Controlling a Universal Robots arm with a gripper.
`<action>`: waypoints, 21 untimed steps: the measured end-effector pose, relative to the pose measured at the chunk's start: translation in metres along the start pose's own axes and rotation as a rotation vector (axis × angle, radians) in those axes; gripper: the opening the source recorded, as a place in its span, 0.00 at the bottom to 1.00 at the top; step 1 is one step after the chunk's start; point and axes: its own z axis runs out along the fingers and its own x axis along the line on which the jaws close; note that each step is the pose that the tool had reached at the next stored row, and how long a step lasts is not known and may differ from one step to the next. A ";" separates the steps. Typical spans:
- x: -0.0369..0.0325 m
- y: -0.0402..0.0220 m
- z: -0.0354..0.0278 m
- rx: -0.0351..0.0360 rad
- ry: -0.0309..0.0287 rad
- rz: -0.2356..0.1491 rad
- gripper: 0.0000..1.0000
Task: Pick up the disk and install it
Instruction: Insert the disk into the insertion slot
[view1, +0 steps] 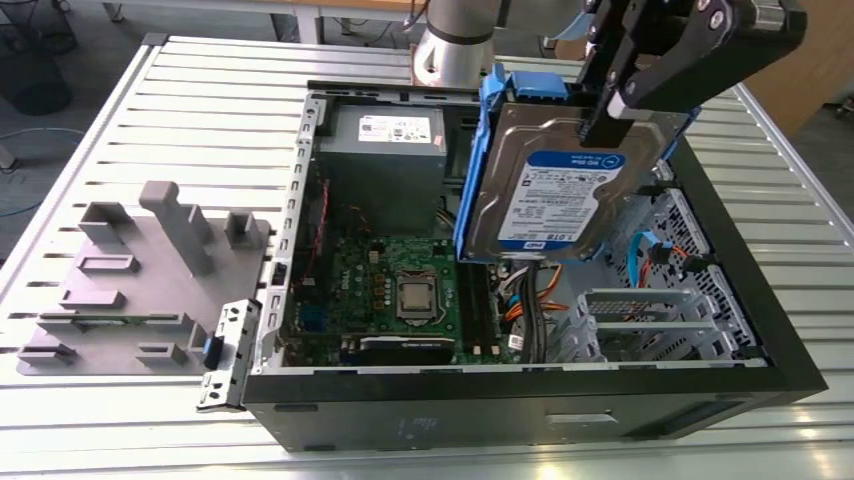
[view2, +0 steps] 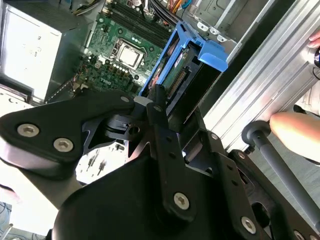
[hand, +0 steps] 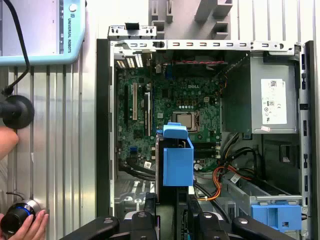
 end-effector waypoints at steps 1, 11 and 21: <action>0.0013 0.0000 -0.0001 0.0000 0.0001 0.000 0.35; 0.0063 -0.0002 0.0002 -0.0001 -0.0020 0.000 0.35; 0.0061 -0.0002 0.0002 -0.0001 -0.0023 0.000 0.35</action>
